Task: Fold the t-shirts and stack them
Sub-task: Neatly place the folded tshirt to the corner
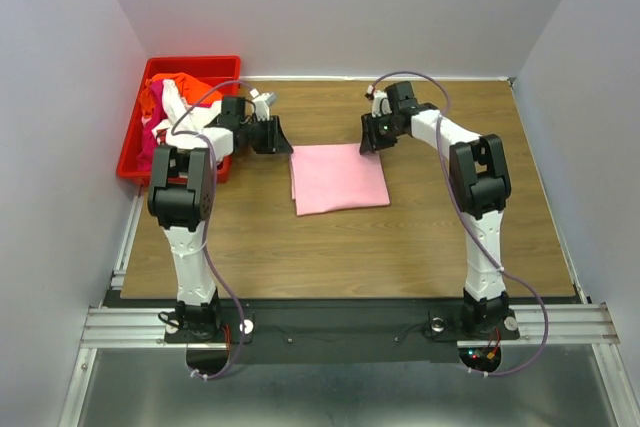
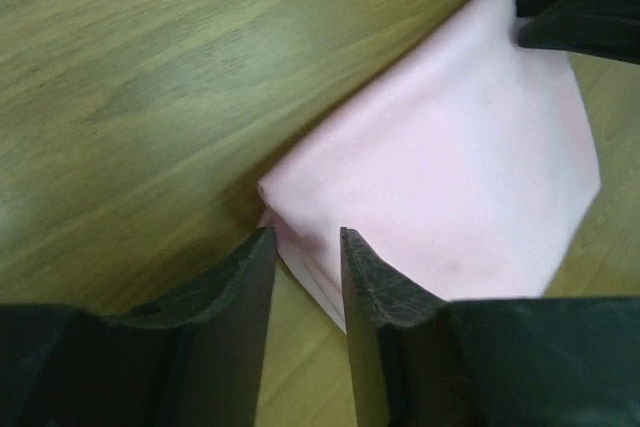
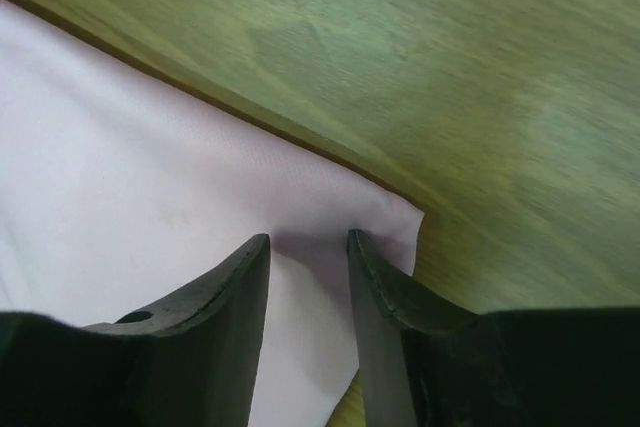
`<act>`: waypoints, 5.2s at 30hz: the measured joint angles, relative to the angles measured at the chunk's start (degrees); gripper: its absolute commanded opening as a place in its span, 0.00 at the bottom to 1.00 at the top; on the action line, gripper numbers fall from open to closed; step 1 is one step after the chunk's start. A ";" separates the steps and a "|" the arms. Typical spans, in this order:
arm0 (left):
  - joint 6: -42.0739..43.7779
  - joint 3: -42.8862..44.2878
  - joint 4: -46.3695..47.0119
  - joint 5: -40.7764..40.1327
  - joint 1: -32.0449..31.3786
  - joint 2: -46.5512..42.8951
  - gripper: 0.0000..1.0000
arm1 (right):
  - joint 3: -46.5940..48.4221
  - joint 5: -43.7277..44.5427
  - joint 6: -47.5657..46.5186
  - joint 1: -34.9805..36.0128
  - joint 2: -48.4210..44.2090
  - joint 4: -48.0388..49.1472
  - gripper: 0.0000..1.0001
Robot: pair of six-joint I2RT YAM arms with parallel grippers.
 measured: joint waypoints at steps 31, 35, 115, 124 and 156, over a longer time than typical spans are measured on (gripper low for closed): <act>8.55 -6.21 -14.10 -26.12 -0.85 -45.75 0.99 | -11.96 32.54 5.29 24.41 -10.05 -3.65 0.87; 8.55 -6.88 -14.01 -26.10 -0.85 -46.47 0.99 | -14.47 32.44 4.94 22.10 -11.06 -2.25 0.87; 9.79 -9.92 -12.35 -22.29 -0.85 -41.35 0.99 | 10.99 15.23 -17.22 -30.23 5.20 -6.19 0.93; 10.05 -10.69 -12.44 -22.47 -0.85 -41.33 0.99 | 20.48 12.96 -18.14 -30.80 11.43 -5.07 0.93; 9.68 -10.16 -13.20 -22.23 -0.85 -38.86 0.99 | 24.17 3.65 -12.92 -30.71 1.77 -10.10 1.00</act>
